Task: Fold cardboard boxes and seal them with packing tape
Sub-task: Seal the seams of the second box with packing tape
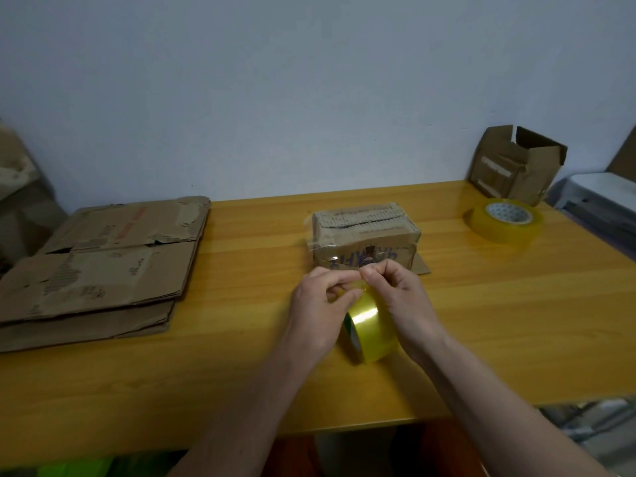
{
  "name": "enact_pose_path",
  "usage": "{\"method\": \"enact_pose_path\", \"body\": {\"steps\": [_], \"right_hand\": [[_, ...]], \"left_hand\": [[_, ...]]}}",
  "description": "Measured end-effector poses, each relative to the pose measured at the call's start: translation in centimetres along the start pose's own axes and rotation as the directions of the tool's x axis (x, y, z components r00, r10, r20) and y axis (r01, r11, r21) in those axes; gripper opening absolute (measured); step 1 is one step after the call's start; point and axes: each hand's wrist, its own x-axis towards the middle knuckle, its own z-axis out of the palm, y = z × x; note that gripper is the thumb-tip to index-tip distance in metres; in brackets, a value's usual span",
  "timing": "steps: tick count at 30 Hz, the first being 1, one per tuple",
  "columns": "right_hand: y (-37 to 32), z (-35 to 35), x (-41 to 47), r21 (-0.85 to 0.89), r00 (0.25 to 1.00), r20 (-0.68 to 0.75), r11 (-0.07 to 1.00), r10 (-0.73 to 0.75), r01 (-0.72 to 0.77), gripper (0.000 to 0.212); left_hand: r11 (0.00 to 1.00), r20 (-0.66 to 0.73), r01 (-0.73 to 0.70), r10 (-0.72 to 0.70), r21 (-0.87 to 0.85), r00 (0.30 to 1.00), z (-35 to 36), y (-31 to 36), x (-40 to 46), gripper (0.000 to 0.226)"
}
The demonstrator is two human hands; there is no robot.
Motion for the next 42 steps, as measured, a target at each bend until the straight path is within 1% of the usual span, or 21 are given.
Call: {"method": "enact_pose_path", "body": {"steps": [2, 4, 6, 9, 11, 12, 14, 17, 19, 22, 23, 24, 26, 28, 30, 32, 34, 36, 38, 40, 42], "right_hand": [[0.0, -0.4, 0.1, -0.012, 0.999, -0.023, 1.000, 0.025, -0.025, 0.018], [-0.1, -0.9, 0.2, -0.037, 0.998, -0.039, 0.998, 0.057, -0.058, 0.019], [-0.2, -1.4, 0.3, -0.095, 0.997, -0.038, 0.993, 0.060, -0.063, 0.019], [-0.4, -2.2, 0.3, -0.162, 0.998, -0.063, 0.986, 0.021, -0.031, 0.012], [-0.6, -3.1, 0.1, -0.180, 1.000, -0.001, 0.983, -0.029, 0.029, 0.040], [-0.7, -3.6, 0.0, -0.244, 0.995, 0.061, 0.966, -0.076, 0.088, 0.039], [-0.9, -4.3, -0.1, -0.385, 0.984, 0.136, 0.909, -0.112, 0.157, 0.019], [-1.5, -5.7, 0.1, -0.397, 0.996, 0.029, 0.913, -0.089, 0.093, 0.013], [-2.0, -6.9, 0.2, -0.390, 0.998, 0.016, 0.919, -0.062, 0.063, 0.010], [-2.3, -8.6, -0.2, -0.425, 0.978, 0.180, 0.905, 0.108, -0.022, 0.077], [-2.2, -8.9, -0.4, -0.456, 0.970, 0.203, 0.889, 0.136, -0.029, 0.092], [-2.1, -9.2, -0.5, -0.480, 0.970, 0.202, 0.877, 0.133, -0.020, 0.098], [-1.7, -9.6, -0.4, -0.579, 0.984, 0.144, 0.815, 0.101, 0.001, 0.099], [-1.4, -9.7, -0.3, -0.734, 0.989, 0.094, 0.679, 0.115, -0.010, 0.097], [-0.9, -10.1, -0.2, -0.873, 0.987, 0.087, 0.488, 0.131, 0.012, 0.093], [-0.1, -10.5, 0.4, -0.948, 0.984, 0.096, 0.314, 0.152, 0.044, 0.090], [0.5, -10.9, 1.0, -0.971, 0.971, 0.098, 0.234, 0.218, 0.046, 0.091], [0.7, -10.9, 1.5, -0.954, 0.960, 0.087, 0.301, 0.265, 0.003, 0.096], [0.2, -10.1, 2.3, -0.873, 0.985, 0.039, 0.485, 0.166, -0.047, 0.096], [-0.5, -8.6, 4.3, -0.659, 0.997, -0.038, 0.748, 0.071, -0.079, 0.092], [-1.3, -6.7, 6.8, -0.389, 0.986, -0.069, 0.906, 0.153, -0.168, 0.097]], "left_hand": [[0.998, -0.029, 0.042, -0.043, -0.047, 0.999, 0.2, 0.0, 0.0, 0.033], [0.995, -0.066, 0.075, -0.079, -0.065, 0.995, 0.3, 0.0, 0.2, 0.024], [0.997, -0.068, 0.061, -0.064, -0.047, 0.996, 0.6, 0.0, 0.5, 0.015], [0.997, -0.044, 0.055, -0.057, -0.049, 0.997, 1.4, -0.2, 0.8, 0.020], [0.997, -0.058, 0.053, -0.056, -0.056, 0.997, 2.0, -0.2, 1.0, 0.019], [0.997, -0.067, 0.049, -0.053, -0.064, 0.996, 2.4, -0.1, 1.1, 0.019], [0.997, -0.075, 0.040, -0.045, -0.072, 0.996, 3.1, 0.1, 1.0, 0.017], [0.993, -0.069, 0.026, -0.034, -0.112, 0.997, 4.7, 0.7, 1.0, 0.016], [0.982, -0.092, 0.039, -0.057, -0.183, 0.994, 5.8, 1.3, 1.2, 0.018], [0.981, -0.054, 0.026, -0.037, -0.192, 0.998, 6.8, 1.9, 1.9, 0.011], [0.989, -0.005, -0.005, 0.005, -0.150, 1.000, 6.8, 2.2, 2.1, 0.007], [0.995, 0.027, -0.059, 0.061, -0.076, 0.998, 6.7, 2.6, 2.6, 0.009], [0.976, -0.005, -0.180, 0.182, 0.123, 0.983, 5.8, 3.2, 4.6, 0.023], [0.921, -0.037, -0.199, 0.224, 0.334, 0.974, 4.2, 3.9, 7.7, 0.031], [0.828, 0.047, -0.150, 0.148, 0.541, 0.988, 2.5, 3.8, 11.2, 0.040], [0.725, 0.171, -0.116, -0.003, 0.679, 0.985, 1.2, 2.8, 13.9, 0.049], [0.646, 0.279, -0.140, -0.118, 0.751, 0.953, 0.3, 1.3, 15.4, 0.053], [0.632, 0.329, -0.153, -0.171, 0.760, 0.929, -0.4, 0.1, 16.0, 0.055], [0.647, 0.304, -0.122, -0.177, 0.752, 0.936, -1.1, -0.5, 15.9, 0.053], [0.653, 0.290, -0.119, -0.160, 0.748, 0.944, -1.5, -0.6, 15.2, 0.050], [0.688, 0.297, -0.133, -0.126, 0.713, 0.946, -1.9, -0.6, 14.1, 0.044]]}}
